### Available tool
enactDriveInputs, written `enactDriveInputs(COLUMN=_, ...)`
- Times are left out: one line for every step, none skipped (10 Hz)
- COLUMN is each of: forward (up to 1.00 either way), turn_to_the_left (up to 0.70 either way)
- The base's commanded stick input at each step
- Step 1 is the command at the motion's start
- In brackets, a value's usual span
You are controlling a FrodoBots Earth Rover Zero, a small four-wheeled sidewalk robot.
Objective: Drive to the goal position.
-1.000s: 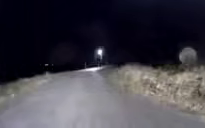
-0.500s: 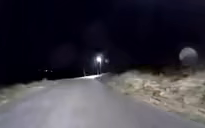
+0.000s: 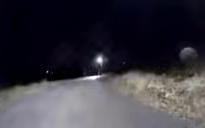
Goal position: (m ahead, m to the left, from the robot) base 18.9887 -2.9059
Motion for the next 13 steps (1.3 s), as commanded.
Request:
enactDriveInputs(forward=1.00, turn_to_the_left=0.11)
enactDriveInputs(forward=1.00, turn_to_the_left=0.13)
enactDriveInputs(forward=1.00, turn_to_the_left=0.14)
enactDriveInputs(forward=1.00, turn_to_the_left=0.15)
enactDriveInputs(forward=1.00, turn_to_the_left=0.17)
enactDriveInputs(forward=1.00, turn_to_the_left=0.18)
enactDriveInputs(forward=1.00, turn_to_the_left=0.20)
enactDriveInputs(forward=1.00, turn_to_the_left=0.21)
enactDriveInputs(forward=1.00, turn_to_the_left=0.22)
enactDriveInputs(forward=1.00, turn_to_the_left=0.24)
enactDriveInputs(forward=1.00, turn_to_the_left=0.23)
enactDriveInputs(forward=1.00, turn_to_the_left=0.22)
enactDriveInputs(forward=1.00, turn_to_the_left=0.21)
